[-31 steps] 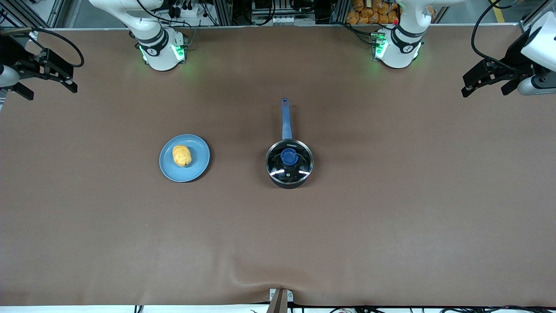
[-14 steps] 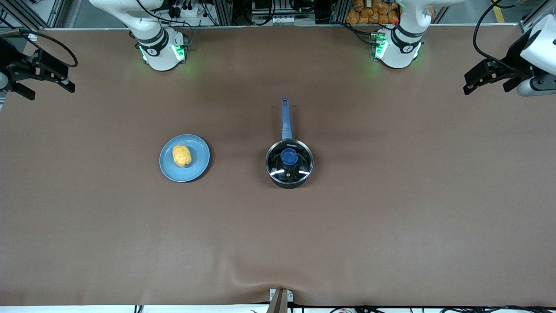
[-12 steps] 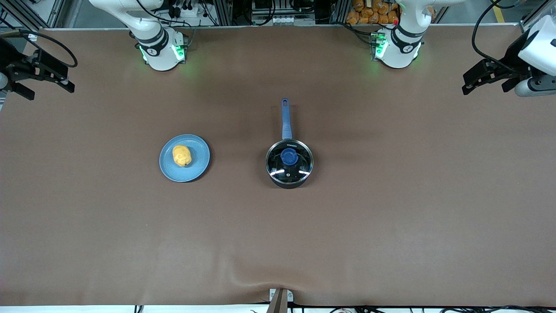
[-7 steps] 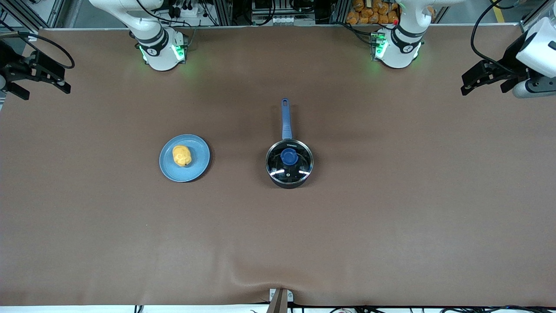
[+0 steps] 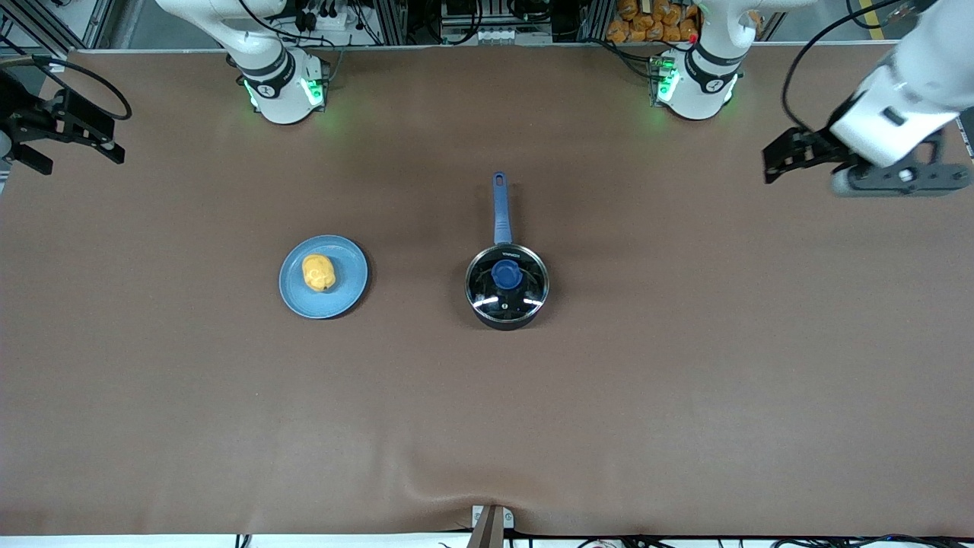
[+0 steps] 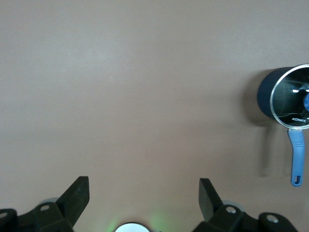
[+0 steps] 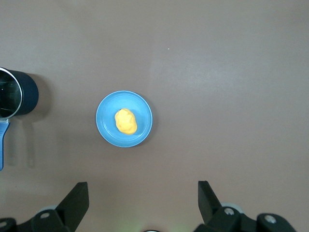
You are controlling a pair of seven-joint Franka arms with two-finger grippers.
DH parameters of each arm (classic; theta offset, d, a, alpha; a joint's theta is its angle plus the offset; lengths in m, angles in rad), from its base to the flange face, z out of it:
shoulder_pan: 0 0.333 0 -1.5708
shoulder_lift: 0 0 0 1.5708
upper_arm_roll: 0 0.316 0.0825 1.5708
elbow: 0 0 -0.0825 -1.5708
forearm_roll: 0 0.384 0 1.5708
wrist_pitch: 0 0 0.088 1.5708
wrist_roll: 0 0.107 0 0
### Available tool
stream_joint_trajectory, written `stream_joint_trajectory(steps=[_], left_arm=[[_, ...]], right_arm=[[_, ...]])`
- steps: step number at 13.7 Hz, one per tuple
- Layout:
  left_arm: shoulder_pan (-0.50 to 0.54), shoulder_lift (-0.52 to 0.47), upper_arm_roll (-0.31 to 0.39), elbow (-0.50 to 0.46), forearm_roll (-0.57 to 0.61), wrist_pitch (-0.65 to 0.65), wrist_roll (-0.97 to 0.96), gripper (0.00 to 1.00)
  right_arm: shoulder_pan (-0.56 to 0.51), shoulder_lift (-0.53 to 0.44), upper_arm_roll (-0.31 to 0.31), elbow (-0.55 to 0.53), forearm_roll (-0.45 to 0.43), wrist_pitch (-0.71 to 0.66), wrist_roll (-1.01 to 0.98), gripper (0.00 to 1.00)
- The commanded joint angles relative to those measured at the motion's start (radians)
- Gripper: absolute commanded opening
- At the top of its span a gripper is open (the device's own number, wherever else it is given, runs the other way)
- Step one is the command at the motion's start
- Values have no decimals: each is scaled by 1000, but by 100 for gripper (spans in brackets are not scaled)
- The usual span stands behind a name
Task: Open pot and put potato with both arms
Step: 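Move the left gripper over the saucepan toward the blue lid knob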
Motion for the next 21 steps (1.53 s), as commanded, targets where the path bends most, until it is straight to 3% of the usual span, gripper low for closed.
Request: stream_joint_trajectory(steps=[1,5,9,16,21], left_arm=[[-10,82,-81,26,4,60,-87,100],[-50,203,-166,56,11,140,-328,100],[-116,312,-167,128,7,147,-431,100],[-272,432,-161,130,17,344,-638,100],[-387,562,-135,213,52,432,-767,99]], right_arm=[[-7,-12,8,-10,-6,-8,-2,100],[-7,-8,8,-12,-6,-10,-2,100],[-7,-8,8,-10,-6,-10,-2,100],[-4,-8,8,-10,-6,-12,-1,100],[-11,-8,8,-10,-5,-12,-1,100]])
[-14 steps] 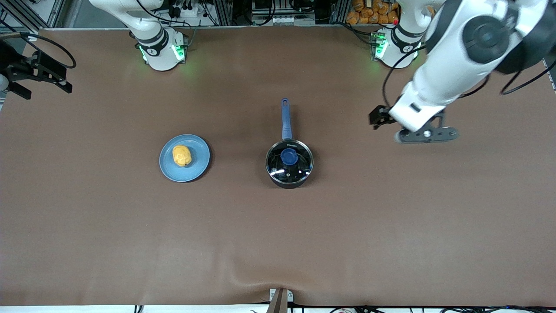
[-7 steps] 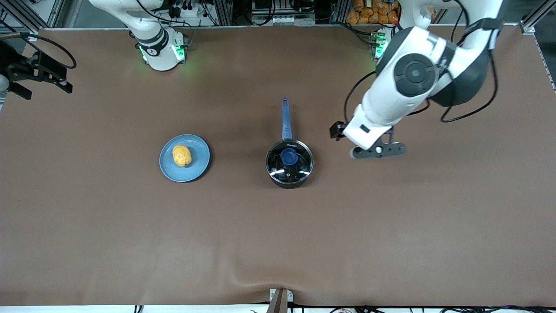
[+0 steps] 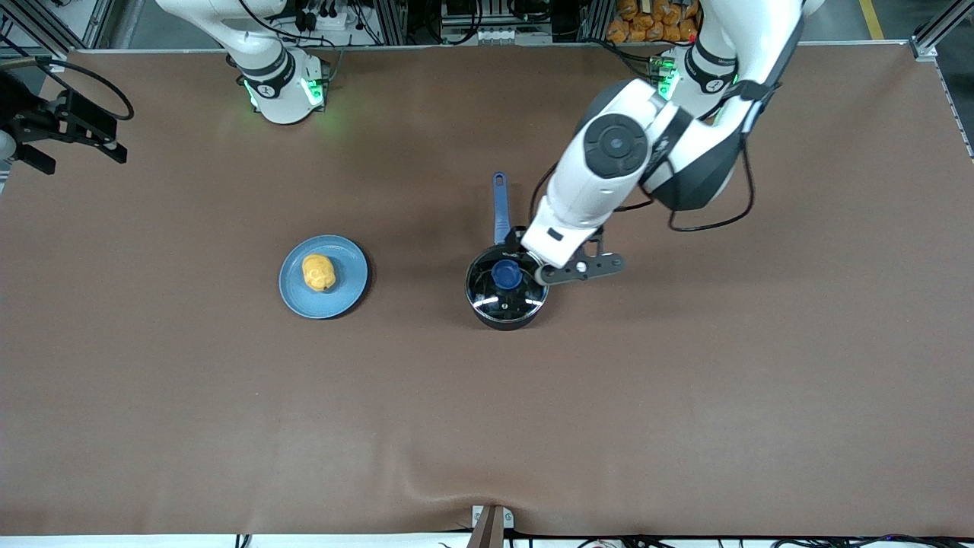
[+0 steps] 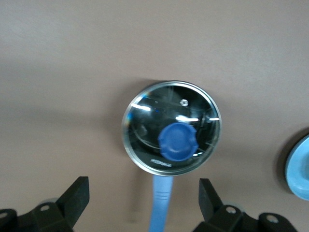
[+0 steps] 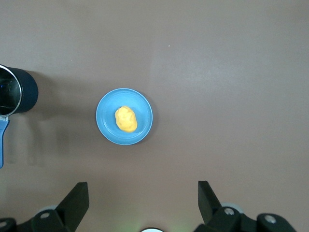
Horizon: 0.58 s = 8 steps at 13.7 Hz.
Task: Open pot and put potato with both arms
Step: 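Move the left gripper over the saucepan toward the blue lid knob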
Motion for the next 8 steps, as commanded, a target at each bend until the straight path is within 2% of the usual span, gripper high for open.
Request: stream_joint_trajectory(steps=[1,5,8], left_arm=[[-52,75,20,64,67,29,-91,97],[-84,145,23,64,112,139,-289,95],[-106,191,23,64,195,184,-464,94]], right_arm=[[-9,-9,8,-8,-5,-3,-1,100],[-8,-9,8,-8,-5,-3,-1,100],[-12,-9,8,-8,-5,-13,-1,100]])
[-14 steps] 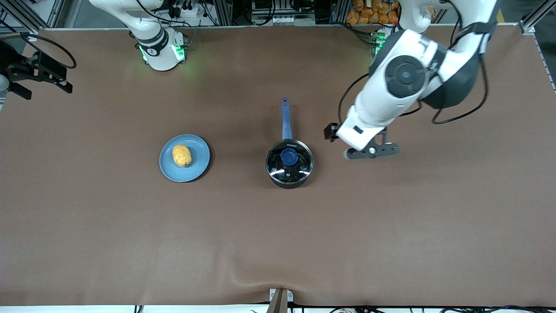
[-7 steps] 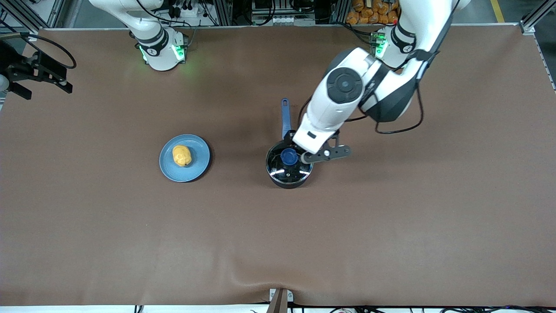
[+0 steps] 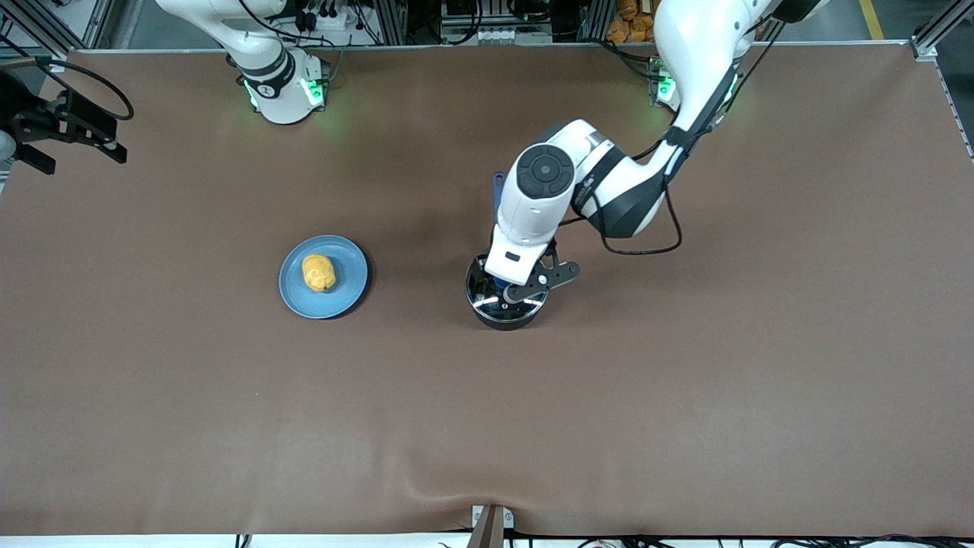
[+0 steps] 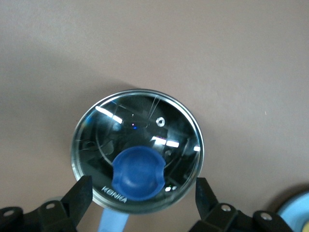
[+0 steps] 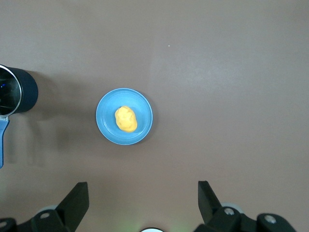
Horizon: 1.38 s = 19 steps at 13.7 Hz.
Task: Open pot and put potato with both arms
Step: 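Grasp the blue knob of the glass lid with the left gripper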
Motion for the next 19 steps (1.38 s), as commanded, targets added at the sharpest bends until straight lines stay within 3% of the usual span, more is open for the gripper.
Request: stream_joint_trajectory(steps=[1,19], left_arm=[[-27,44,11,34,59,12,-114,94],[-39,82,11,28,102,12,-155,85]], right_arm=[[-14,-9,8,-8,-5,-25,-2,100],[-17,-8,6,-5,1,-25,-1,100]])
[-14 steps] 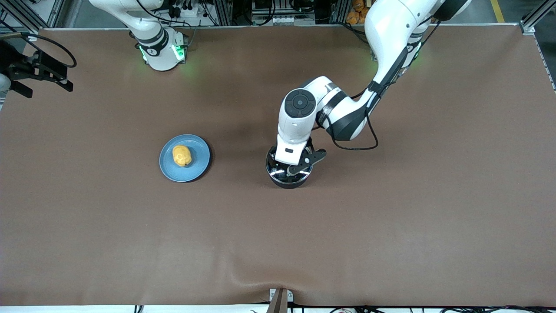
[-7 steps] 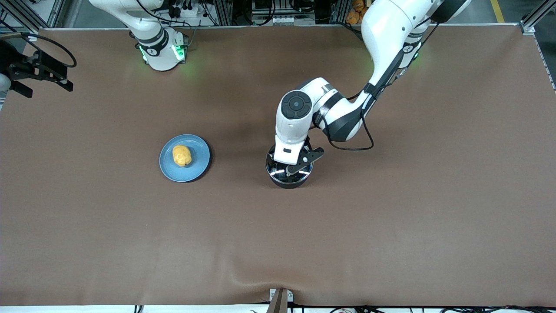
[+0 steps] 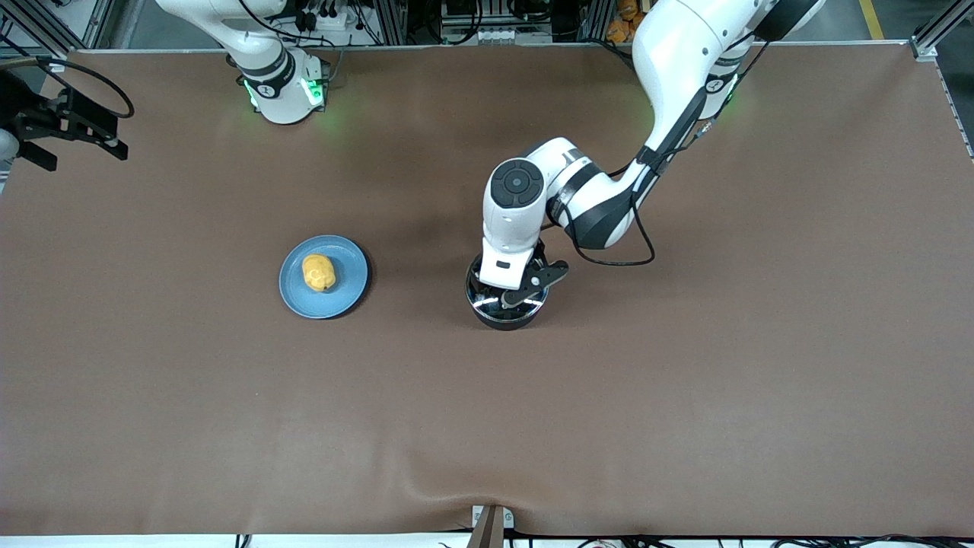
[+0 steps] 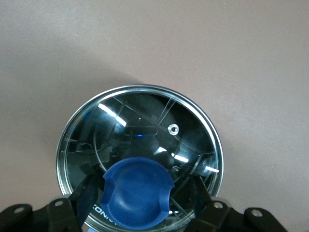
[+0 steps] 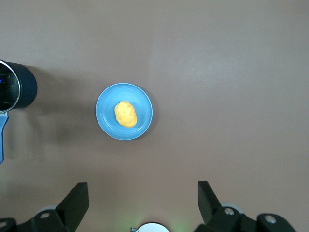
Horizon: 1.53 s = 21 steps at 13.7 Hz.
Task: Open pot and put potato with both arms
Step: 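Grasp the blue knob of the glass lid with the left gripper, then lift the lid with the left gripper while the right gripper reaches the potato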
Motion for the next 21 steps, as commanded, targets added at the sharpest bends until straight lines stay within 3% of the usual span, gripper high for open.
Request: stream_joint_trajectory(steps=[1,5,6,8,10,14,17,21], left_arm=[[-11,20,7,23,25,-2,-6,85],[-11,20,7,23,22,-3,-8,81],[-11,20,7,23,22,-3,-11,74],[-12,20,7,23,20,-3,-12,50],[-12,15,7,20,25,-13,-12,0],[-9,-26,-6,23,23,-81,-3,0],[2,-122,-9,25,7,-195,6,0],[87,-231,-7,7,-10,-337,179,0]], right_arm=[[-15,-8,8,-5,1,-5,-1,100],[-16,-8,8,-5,1,-5,-2,100],[-16,-8,8,-5,1,-4,-1,100],[-18,-8,8,-5,1,-4,-2,100],[-15,-2,8,-5,-2,-5,-5,100],[-20,1,8,-2,-3,-4,-7,100],[-21,10,8,-1,-5,-4,-12,100],[-21,99,8,-2,-11,-4,-12,100]])
